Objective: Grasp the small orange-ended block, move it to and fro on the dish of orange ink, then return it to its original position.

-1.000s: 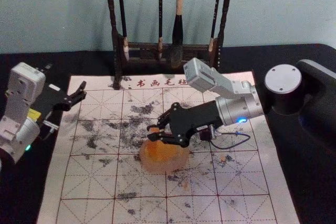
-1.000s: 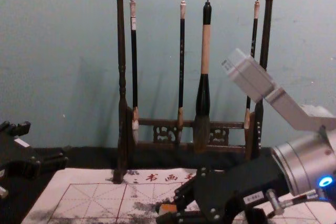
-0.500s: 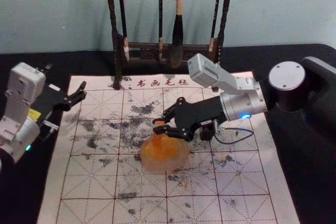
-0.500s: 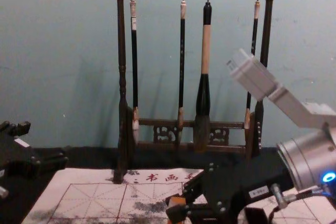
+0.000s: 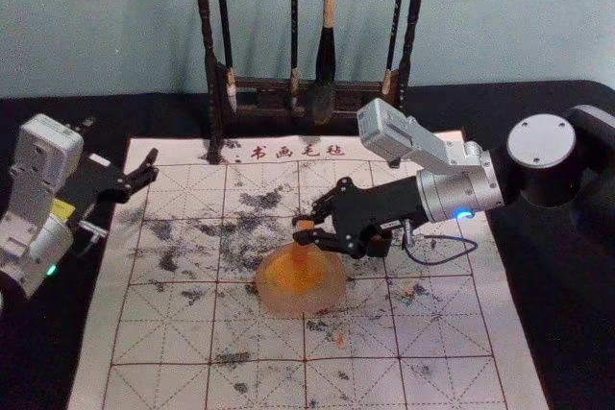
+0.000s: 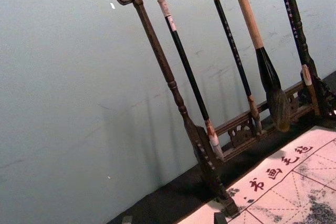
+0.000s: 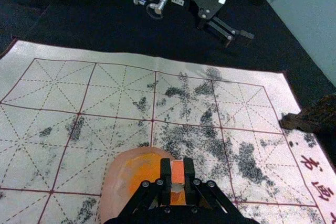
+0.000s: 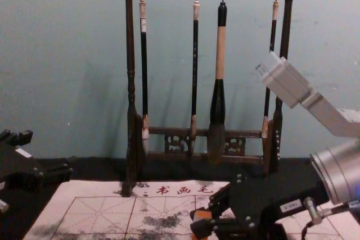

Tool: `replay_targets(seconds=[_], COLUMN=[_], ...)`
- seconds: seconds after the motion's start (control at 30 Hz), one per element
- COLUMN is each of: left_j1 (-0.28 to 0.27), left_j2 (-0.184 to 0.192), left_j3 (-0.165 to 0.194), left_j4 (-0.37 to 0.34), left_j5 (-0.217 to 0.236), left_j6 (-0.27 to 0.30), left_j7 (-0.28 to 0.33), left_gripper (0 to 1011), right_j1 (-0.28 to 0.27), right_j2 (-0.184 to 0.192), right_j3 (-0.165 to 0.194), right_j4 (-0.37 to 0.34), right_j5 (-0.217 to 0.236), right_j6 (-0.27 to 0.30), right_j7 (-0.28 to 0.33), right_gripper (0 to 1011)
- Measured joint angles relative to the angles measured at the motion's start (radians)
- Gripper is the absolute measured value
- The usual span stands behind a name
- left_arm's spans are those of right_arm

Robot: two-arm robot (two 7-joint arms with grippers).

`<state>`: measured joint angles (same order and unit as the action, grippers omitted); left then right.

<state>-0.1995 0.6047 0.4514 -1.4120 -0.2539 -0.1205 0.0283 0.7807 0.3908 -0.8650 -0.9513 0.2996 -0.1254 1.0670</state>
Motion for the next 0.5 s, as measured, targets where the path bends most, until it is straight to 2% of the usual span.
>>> replay_targets(seconds=[0.37,0.5], left_j1=[0.0,0.0], left_j2=[0.0,0.0], left_j3=[0.0,0.0], left_j4=[0.0,0.0], left_j5=[0.0,0.0], left_j6=[0.0,0.0], left_j7=[0.0,0.0], left_gripper=[1002,1001], right_j1=[-0.008,-0.015], right_j2=[0.008,0.023], right_j3=[0.007,0.017], right_j4=[-0.019,-0.056], right_j5=[0.002,0.014], right_j6=[0.003,0.009], right_j7=[-0.002,-0.004], right_gripper=[134,134])
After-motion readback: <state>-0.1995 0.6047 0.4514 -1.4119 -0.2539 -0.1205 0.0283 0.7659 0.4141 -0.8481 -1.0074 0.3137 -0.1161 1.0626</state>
